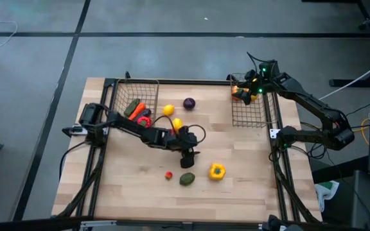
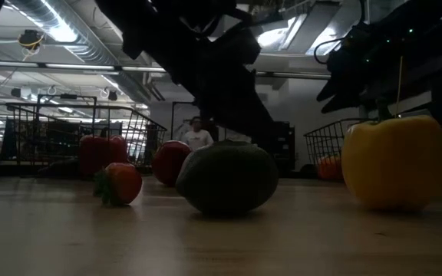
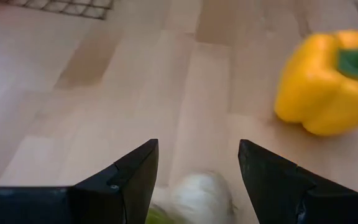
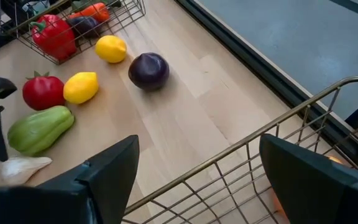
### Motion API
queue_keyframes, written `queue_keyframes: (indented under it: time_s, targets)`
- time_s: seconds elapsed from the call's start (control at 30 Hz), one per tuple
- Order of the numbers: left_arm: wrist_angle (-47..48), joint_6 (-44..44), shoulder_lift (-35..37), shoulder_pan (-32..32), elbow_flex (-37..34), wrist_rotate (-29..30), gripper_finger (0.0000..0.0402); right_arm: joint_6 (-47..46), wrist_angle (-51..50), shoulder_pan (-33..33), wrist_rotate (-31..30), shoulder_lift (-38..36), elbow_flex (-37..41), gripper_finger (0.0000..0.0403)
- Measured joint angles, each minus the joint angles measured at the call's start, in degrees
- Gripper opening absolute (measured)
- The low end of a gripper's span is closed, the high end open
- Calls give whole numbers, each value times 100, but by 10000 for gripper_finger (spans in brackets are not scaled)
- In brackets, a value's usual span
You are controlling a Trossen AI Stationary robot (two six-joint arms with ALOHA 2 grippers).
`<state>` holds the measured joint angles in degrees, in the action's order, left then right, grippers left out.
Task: Sort produce into baskets
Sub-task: Put the white garlic into the left gold wire basket
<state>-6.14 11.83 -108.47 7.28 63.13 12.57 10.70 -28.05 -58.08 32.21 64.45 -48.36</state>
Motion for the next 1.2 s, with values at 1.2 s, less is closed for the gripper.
queue_keyframes:
  time_s: [1.2]
  targets:
    - [361,-519,-518,99,4,-8,219,2,-13,0,-17,4,0,331]
